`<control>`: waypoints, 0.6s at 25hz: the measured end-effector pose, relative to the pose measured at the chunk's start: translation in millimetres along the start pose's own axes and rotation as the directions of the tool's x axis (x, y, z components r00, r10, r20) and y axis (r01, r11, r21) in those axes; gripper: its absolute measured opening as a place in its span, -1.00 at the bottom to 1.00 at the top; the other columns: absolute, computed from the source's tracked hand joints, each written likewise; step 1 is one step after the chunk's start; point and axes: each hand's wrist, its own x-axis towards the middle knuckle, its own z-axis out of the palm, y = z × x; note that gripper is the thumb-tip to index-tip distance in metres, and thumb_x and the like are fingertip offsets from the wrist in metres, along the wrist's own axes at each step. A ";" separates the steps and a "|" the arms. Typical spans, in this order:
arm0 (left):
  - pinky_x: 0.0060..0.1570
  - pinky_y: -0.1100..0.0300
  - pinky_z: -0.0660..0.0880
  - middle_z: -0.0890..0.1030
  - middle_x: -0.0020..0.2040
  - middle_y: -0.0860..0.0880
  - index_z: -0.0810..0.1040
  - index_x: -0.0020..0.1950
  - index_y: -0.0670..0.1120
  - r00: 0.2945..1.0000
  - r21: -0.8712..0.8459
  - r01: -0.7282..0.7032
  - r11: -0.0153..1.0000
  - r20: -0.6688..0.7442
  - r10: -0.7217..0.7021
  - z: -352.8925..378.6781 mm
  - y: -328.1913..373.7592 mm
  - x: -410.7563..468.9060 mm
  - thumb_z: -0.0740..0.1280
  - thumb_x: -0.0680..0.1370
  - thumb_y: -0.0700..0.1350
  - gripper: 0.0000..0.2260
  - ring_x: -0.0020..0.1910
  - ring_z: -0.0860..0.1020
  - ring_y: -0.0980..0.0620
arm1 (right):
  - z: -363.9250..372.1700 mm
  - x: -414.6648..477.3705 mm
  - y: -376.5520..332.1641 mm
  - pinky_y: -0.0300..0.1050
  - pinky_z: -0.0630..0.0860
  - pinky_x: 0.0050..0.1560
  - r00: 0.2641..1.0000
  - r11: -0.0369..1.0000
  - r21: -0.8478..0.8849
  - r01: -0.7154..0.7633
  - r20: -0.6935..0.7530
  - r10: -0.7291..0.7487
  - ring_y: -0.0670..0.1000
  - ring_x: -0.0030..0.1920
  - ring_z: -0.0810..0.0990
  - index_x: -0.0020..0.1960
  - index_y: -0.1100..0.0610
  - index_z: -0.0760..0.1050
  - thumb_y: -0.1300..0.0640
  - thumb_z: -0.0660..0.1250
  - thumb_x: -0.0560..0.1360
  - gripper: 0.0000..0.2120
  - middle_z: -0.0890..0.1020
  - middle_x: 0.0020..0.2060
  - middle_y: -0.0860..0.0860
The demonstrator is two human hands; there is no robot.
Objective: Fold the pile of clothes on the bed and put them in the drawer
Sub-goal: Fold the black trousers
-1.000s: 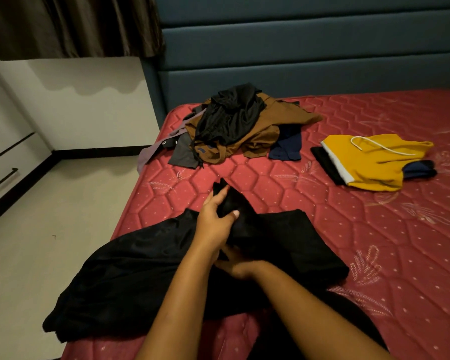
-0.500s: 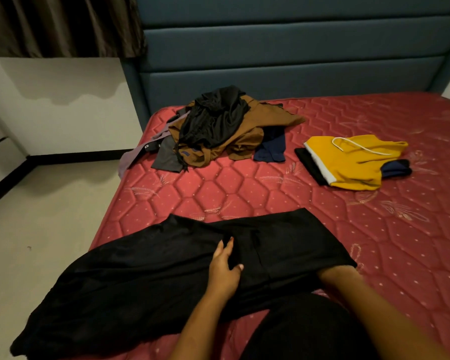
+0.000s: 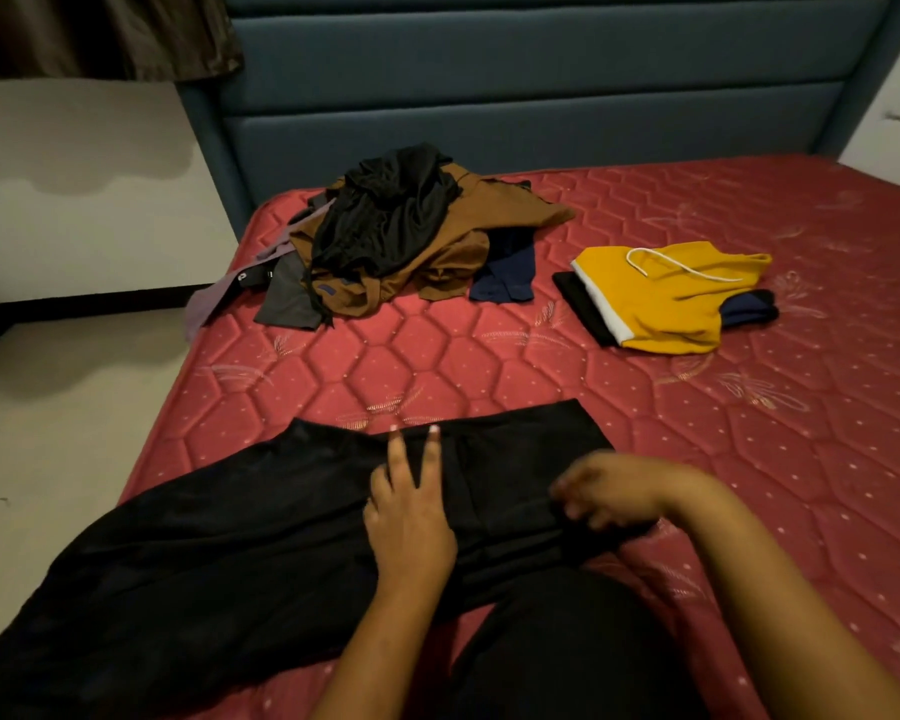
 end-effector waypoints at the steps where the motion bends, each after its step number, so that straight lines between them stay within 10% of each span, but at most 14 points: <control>1: 0.09 -0.12 0.50 0.24 0.50 -0.19 0.22 0.54 0.04 0.997 0.001 -0.077 0.997 -0.008 0.077 4.5 5.4 -0.6 0.46 0.34 -0.10 -0.20 0.30 0.42 -0.23 | -7.5 10.1 -0.1 -0.17 0.51 -0.04 0.990 0.999 0.041 0.034 -0.139 -0.028 0.04 -0.09 0.59 0.28 0.15 0.50 0.23 0.17 0.58 -0.70 0.62 0.06 0.10; 3: 0.15 -0.23 0.47 0.35 0.46 -0.15 0.35 0.47 0.04 0.976 0.045 -0.198 0.979 0.097 0.193 12.2 12.3 -2.6 0.29 0.40 0.13 -0.37 0.36 0.42 -0.23 | -7.9 37.8 5.5 -0.10 0.41 0.28 0.940 1.000 -0.012 -0.005 -0.340 0.001 0.12 0.29 0.48 0.44 0.07 0.34 0.11 0.22 0.57 -0.56 0.45 0.36 0.12; 7: 0.35 -0.21 0.23 0.24 0.53 -0.05 0.21 0.52 0.15 0.955 0.082 -0.186 0.979 0.248 0.161 35.3 -3.9 -9.1 -0.14 0.46 0.33 -0.34 0.49 0.24 -0.14 | 18.4 58.4 24.6 0.20 0.08 0.43 0.917 0.940 -0.079 -0.332 -0.262 0.302 0.25 0.50 0.09 0.53 -0.26 -0.10 -0.24 0.27 0.51 -0.26 -0.07 0.56 0.04; 12: 0.46 -0.13 -0.18 -0.17 0.59 0.05 -0.18 0.54 0.23 0.931 0.061 -0.160 0.985 0.341 0.130 37.3 -14.5 -9.0 -0.32 0.37 0.41 -0.26 0.55 -0.20 -0.02 | 6.2 54.0 25.9 0.11 0.38 0.34 0.911 0.950 0.021 -0.310 -0.279 0.303 0.24 0.39 0.34 0.53 -0.26 0.00 0.12 0.32 0.51 -0.25 0.23 0.47 0.16; 15: 0.47 -0.11 -0.18 -0.20 0.58 0.04 -0.20 0.56 0.15 0.904 0.010 -0.141 0.990 0.408 0.125 18.7 -30.5 -7.6 0.02 0.58 0.29 -0.35 0.55 -0.21 0.00 | -8.4 40.1 3.5 -0.06 0.48 0.15 0.932 0.952 0.288 -0.101 -0.307 0.192 0.17 0.21 0.54 0.49 0.06 0.29 0.44 0.21 0.45 -0.34 0.48 0.33 0.17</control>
